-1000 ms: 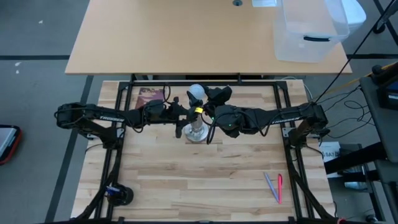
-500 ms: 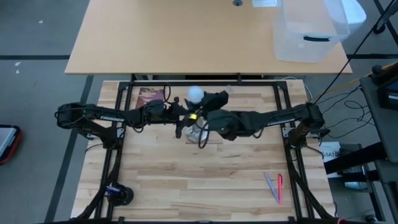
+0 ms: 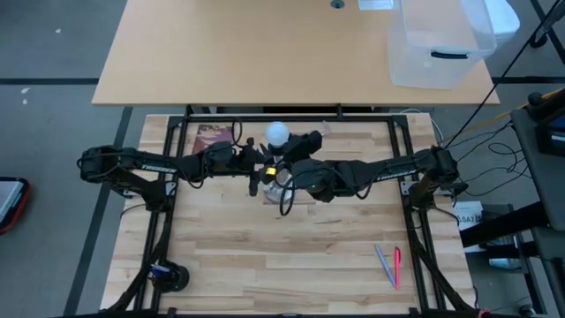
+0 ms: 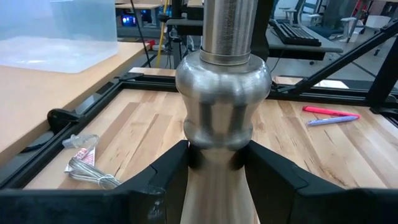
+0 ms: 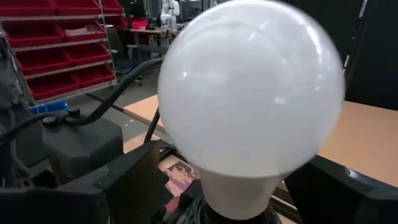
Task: Screw lightbulb
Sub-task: Insert the white lightbulb into the silver lamp
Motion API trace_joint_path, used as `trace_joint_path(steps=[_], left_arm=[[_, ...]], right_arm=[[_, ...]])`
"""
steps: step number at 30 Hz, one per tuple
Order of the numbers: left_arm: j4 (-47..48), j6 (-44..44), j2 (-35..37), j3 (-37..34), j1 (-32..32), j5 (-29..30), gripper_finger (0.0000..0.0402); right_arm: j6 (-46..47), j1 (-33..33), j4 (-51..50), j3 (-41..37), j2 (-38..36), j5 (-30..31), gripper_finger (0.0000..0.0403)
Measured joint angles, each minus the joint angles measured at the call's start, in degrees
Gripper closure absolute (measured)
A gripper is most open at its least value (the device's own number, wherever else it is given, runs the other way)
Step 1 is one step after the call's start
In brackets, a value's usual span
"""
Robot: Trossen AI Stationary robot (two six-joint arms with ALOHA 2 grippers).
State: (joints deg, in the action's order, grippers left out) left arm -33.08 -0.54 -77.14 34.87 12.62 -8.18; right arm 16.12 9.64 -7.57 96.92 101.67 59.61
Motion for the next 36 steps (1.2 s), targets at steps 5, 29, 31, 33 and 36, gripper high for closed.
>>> trace_joint_path(steps=[5, 29, 31, 33, 36], left_arm=[[0.00, 0.00, 0.00, 0.00, 0.00, 0.02, 0.0250], [0.08, 0.42, 0.02, 0.00, 0.00, 0.06, 0.0250], [0.07, 0.42, 0.02, 0.00, 0.00, 0.04, 0.0250], [0.09, 0.42, 0.02, 0.00, 0.00, 0.04, 0.0250], [0.09, 0.42, 0.02, 0.00, 0.00, 0.04, 0.0250]], right_arm=[[-1.42, 0.23, 1.18, 0.02, 0.00, 0.00, 0.0083], [-4.83, 0.60, 3.48, 0.13, -0.15, 0.05, 0.0050], [-4.83, 0.60, 3.44, 0.13, -0.15, 0.14, 0.0039], [-4.81, 0.60, 3.24, 0.15, -0.15, 0.24, 0.0029], [-4.57, 0.60, 3.04, 0.15, -0.15, 0.30, 0.0019]])
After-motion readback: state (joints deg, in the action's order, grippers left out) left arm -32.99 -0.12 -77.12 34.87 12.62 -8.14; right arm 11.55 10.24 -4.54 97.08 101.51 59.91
